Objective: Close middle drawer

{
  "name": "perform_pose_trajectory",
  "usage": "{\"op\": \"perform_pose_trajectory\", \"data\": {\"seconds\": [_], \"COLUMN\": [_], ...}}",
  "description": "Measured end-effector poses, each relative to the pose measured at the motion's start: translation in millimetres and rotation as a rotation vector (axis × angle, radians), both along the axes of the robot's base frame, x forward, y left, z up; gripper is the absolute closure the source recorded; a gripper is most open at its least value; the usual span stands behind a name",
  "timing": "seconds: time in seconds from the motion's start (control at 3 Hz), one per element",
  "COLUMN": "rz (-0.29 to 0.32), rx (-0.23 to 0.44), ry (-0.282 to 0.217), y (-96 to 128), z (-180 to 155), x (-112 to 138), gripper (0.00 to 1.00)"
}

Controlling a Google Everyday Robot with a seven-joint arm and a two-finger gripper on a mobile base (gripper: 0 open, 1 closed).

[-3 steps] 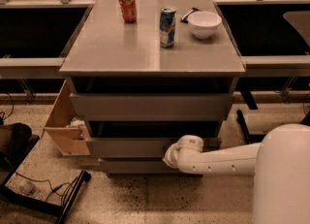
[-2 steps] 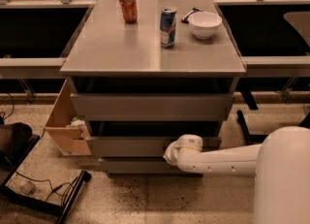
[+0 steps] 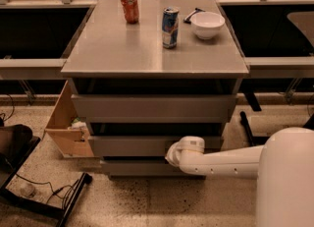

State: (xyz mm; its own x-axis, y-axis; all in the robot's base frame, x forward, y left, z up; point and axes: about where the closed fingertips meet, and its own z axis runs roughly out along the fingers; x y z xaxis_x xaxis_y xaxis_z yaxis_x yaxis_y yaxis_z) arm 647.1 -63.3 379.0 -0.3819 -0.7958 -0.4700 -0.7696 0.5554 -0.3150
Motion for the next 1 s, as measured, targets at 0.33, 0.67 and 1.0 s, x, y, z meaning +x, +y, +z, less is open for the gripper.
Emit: {"op": "perform_pose_trajectory", "data": {"seconds": [0.33,0.67,1.0], "rz": [0.0,0.0,0.0], "rx": [0.0,0.0,0.0], "ry": [0.0,0.0,0.0], "y": [0.0,0.0,0.0], "z": [0.0,0.0,-0.1], "x": [0.0,0.0,0.0], "gripper": [0.23,0.01,0.0]}}
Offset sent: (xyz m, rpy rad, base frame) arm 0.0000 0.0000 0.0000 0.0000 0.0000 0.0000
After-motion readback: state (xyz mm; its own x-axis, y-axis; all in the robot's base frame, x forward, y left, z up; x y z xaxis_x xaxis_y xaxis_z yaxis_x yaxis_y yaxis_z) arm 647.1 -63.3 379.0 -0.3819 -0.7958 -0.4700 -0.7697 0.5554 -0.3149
